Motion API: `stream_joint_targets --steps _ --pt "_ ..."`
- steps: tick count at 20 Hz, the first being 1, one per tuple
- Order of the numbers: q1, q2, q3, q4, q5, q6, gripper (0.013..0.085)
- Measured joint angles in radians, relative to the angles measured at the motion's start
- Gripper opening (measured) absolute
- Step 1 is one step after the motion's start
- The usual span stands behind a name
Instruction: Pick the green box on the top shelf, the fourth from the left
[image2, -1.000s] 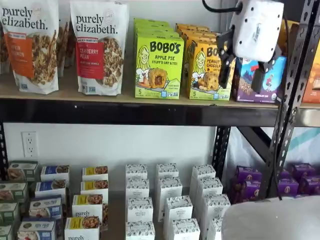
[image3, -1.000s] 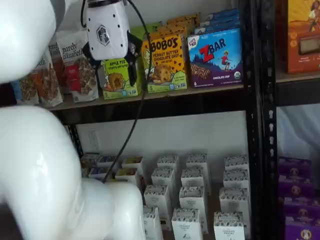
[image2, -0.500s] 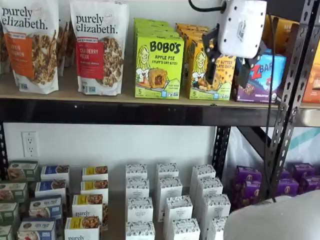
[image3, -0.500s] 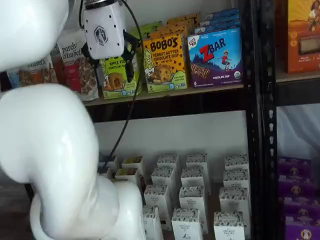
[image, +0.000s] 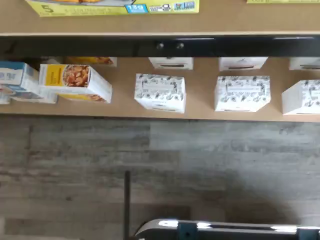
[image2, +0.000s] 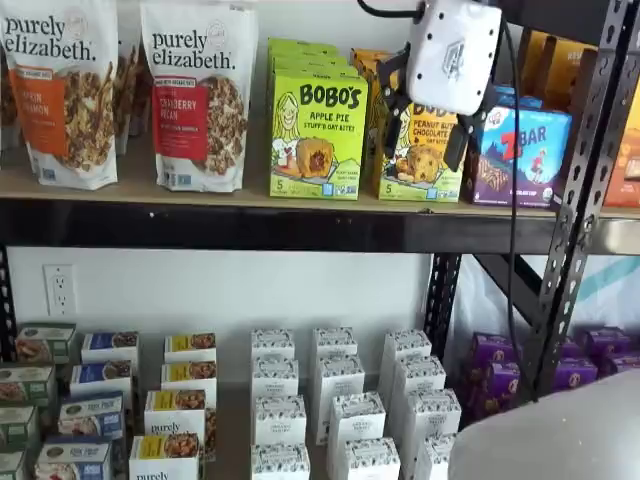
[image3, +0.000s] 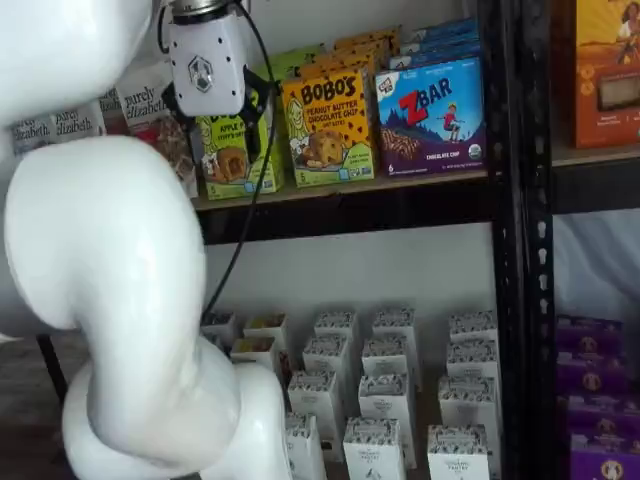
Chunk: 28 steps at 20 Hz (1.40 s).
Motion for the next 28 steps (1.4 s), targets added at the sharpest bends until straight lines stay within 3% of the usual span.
stream_joint_targets --steps 9,15,18,28 --pt "0.110 0.029 -0.003 -0.143 -0.114 0.088 0.0850" --pt "0.131 0.082 -0.046 -0.160 -0.160 0.109 0.0850" --pt "0.125 0.113 -0.076 -0.137 -0.183 0.104 0.0850" --pt "0.131 0.242 -0.206 -0.132 -0.178 0.109 0.0850"
